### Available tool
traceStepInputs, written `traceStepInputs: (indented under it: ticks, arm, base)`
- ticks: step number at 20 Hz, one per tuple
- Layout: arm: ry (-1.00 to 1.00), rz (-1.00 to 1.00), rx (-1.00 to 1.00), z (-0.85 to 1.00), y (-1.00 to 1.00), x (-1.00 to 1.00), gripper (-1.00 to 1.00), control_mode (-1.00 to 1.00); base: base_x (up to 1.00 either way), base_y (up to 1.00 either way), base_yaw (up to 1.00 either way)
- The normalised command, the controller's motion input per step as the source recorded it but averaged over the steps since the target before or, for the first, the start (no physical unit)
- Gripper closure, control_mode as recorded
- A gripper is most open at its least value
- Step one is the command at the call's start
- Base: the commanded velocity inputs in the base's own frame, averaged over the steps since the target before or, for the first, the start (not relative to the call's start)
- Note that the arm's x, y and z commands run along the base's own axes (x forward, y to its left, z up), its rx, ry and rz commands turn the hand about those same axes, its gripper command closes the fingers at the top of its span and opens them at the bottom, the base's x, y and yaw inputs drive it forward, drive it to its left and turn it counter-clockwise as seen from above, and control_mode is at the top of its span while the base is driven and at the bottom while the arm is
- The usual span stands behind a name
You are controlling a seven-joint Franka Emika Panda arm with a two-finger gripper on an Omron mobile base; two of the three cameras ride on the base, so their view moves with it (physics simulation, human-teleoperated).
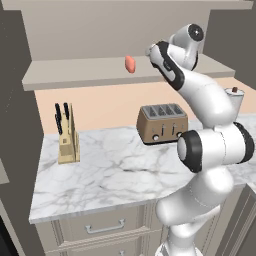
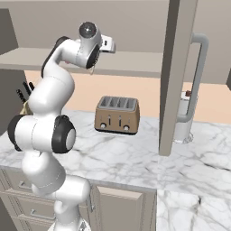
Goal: Pick up the bar soap and dish brush from the sink, and place them back in the cabinet, and close the cabinet doors.
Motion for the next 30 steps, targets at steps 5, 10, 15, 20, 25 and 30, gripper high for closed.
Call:
traceStepInputs:
  ticks: [5,10,15,20,25,30]
  arm:
    - [-0.06,0.0,0.0,0.0,0.0,0.43,1.0,-1.0]
    - [-0.09,0.01,0.0,-0.01,0.0,0.4,1.0,-1.0]
    - [-0.07,0.01,0.0,-0.12,0.0,0.34,1.0,-1.0]
    - [-0.07,0.01,0.0,-0.21,0.0,0.31,1.0,-1.0]
    - [-0.07,0.0,0.0,-0.23,0.0,0.24,1.0,-1.0]
    - [-0.02,0.0,0.0,-0.12,0.0,0.17,1.0,-1.0]
  base:
    - [0.0,0.0,0.0]
    - [0.0,0.0,0.0]
    - [0.0,0.0,0.0]
    - [0.0,0.0,0.0]
    - [0.0,0.0,0.0]
    - [0.0,0.0,0.0]
